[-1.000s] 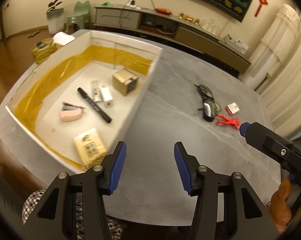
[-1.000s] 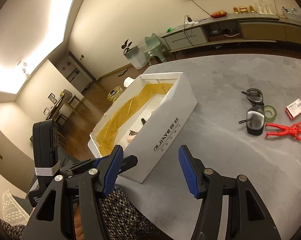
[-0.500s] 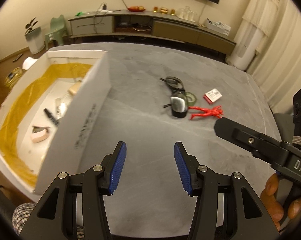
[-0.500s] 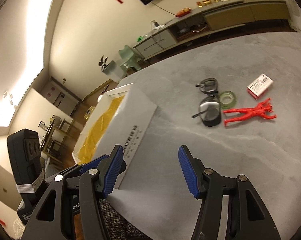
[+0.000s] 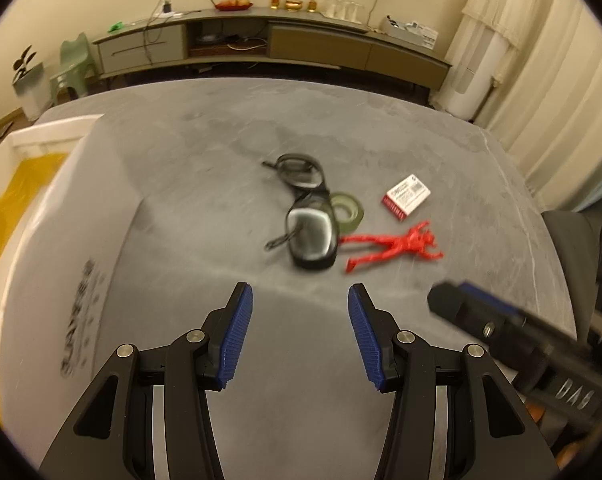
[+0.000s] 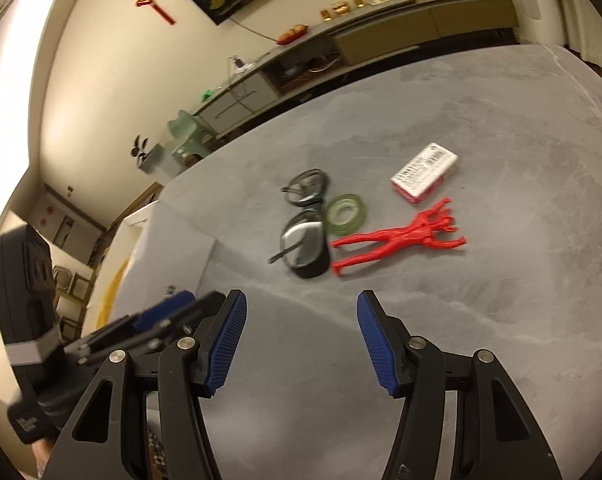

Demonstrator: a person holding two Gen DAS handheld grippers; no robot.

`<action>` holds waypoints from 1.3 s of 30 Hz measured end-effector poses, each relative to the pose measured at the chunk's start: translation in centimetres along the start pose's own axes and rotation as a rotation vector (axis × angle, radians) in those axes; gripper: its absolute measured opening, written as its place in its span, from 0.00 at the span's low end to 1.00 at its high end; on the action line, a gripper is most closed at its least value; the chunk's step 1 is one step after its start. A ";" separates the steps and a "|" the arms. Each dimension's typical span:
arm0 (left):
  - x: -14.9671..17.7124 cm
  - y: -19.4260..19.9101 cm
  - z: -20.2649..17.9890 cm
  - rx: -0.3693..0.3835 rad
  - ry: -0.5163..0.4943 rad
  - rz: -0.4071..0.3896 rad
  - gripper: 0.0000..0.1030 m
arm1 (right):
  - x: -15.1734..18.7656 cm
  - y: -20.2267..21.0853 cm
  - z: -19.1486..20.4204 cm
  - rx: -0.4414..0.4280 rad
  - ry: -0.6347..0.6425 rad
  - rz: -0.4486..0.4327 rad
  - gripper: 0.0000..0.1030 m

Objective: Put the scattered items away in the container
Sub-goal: 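Move the left gripper to the black glasses while the right moves to the red figure, then grasp the black glasses with the left gripper while the right grasps the red figure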

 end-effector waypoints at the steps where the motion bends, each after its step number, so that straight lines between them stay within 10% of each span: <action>1: -0.5 -0.6 -0.3 0.010 -0.005 0.002 0.51 | -0.1 -0.3 -0.6 0.012 -0.012 0.000 0.58; 14: -5.7 -8.7 -2.7 0.030 -0.045 0.027 0.51 | -3.0 -4.4 -5.5 0.190 -0.101 -0.022 0.54; 19: -4.7 -10.7 -2.6 -0.044 -0.078 0.039 0.49 | -3.3 -6.7 -5.6 0.275 -0.036 0.018 0.34; 26: -1.1 -8.1 -1.1 -0.040 -0.084 0.037 0.34 | -3.0 -6.4 -5.4 0.292 0.053 0.078 0.25; 39: 1.2 -3.8 -0.1 0.016 -0.119 0.011 0.43 | -2.4 -4.7 -5.6 0.234 0.041 0.030 0.33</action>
Point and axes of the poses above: each gripper's, at about its wrist camera, not at the fingertips, and y roughly against the way its jaws point, z to its left, x to its underside, the point moved 1 cm from there along -y, roughly the way its jaws point, and after that the axes turned 6 degrees about y, right-handed, at the moved point
